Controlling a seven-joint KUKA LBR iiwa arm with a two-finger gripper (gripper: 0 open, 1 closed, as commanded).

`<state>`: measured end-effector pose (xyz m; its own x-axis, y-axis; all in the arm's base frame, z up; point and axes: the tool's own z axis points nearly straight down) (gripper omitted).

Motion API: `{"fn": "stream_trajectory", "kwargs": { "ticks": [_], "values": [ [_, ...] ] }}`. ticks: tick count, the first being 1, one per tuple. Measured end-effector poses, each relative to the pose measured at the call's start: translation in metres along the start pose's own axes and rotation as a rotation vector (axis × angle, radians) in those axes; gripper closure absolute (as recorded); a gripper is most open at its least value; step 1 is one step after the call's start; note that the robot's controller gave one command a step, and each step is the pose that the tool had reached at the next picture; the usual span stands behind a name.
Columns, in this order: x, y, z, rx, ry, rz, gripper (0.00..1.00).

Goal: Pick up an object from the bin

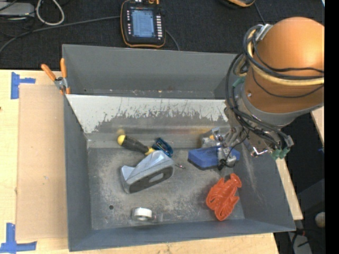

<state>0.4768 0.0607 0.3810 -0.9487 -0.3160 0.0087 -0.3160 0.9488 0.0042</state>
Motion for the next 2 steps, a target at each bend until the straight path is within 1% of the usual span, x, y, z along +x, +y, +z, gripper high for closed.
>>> {"fn": "stream_trajectory", "kwargs": {
  "ticks": [1, 2],
  "values": [
    [-0.015, 0.015, -0.061, 0.000, 0.004, 0.022, 0.00],
    [-0.004, 0.014, -0.037, -0.002, 0.007, -0.069, 0.00]
  ]
}}
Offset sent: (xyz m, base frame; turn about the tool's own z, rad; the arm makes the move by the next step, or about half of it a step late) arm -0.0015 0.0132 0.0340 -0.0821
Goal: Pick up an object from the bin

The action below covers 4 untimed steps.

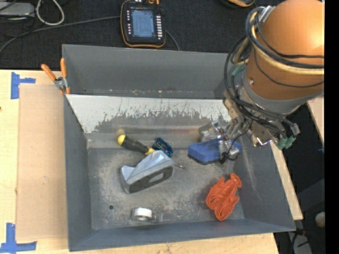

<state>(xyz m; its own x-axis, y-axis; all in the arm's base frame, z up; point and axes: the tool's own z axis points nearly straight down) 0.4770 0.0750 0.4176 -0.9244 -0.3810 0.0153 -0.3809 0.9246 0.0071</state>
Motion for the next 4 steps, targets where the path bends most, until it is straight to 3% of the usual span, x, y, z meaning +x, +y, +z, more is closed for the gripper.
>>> {"fn": "stream_trajectory", "kwargs": {
  "ticks": [1, 2, 3, 4],
  "values": [
    [-0.009, 0.008, -0.088, 0.003, -0.012, 0.082, 0.00],
    [-0.004, 0.001, -0.052, -0.005, 0.015, -0.067, 0.00],
    [-0.035, 0.079, -0.034, 0.000, -0.006, -0.156, 0.00],
    [-0.024, 0.062, -0.002, -0.002, 0.005, -0.168, 0.00]
  ]
}}
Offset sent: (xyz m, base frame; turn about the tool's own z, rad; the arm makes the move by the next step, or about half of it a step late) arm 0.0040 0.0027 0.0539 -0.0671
